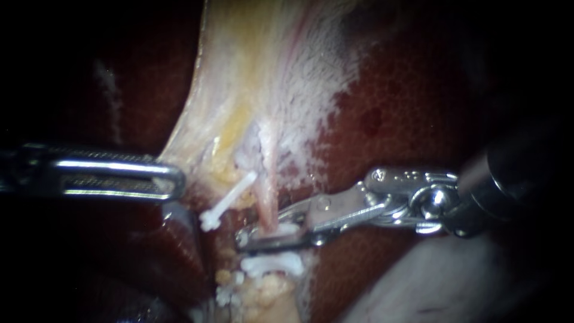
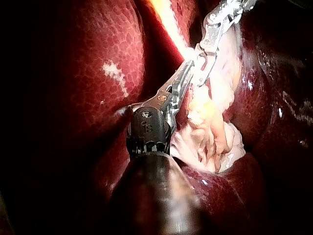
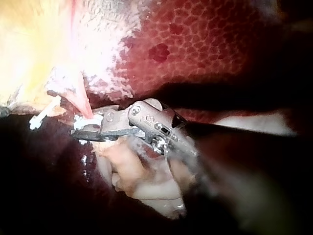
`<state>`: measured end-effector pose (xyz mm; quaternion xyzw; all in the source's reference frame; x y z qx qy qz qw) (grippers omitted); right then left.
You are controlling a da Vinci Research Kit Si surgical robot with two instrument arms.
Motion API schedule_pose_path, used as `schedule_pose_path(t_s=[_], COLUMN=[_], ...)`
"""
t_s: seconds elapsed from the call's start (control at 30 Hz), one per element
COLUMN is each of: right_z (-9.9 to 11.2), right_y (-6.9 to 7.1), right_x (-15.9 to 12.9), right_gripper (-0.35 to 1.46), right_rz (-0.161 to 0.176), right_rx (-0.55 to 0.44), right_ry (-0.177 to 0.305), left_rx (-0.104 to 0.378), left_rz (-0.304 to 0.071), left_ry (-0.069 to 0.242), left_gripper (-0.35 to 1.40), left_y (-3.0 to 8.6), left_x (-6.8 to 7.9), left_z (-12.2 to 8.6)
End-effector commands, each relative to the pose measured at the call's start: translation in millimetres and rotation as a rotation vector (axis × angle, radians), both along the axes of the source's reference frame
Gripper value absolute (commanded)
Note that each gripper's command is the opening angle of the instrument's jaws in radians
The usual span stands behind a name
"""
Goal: Going back third clip right tube
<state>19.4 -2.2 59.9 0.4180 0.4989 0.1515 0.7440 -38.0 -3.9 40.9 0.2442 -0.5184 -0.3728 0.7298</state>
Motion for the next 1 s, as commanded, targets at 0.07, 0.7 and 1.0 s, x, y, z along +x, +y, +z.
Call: schedule_pose_path(t_s=[0.07, 0.7, 1.0], right_z=[0.1, -1.1, -1.9], right_y=[0.1, 2.1, 2.6], right_x=[-0.1, -5.3, -8.6], right_gripper=[0.39, 0.57, 0.60], right_rz=[-0.003, 0.058, 0.088], right_rx=[-0.041, -0.229, -0.414], right_ry=[0.022, 0.066, 0.072], left_rx=[0.000, -0.001, -0.001], left_rz=[0.000, 0.001, 0.002], left_ry=[0.000, -0.001, -0.001], left_gripper=[-0.35, -0.35, -0.35], left_y=[0.0, 0.0, 0.1], left_x=[0.0, 0.2, 0.3], left_z=[0.0, 0.2, 0.6])
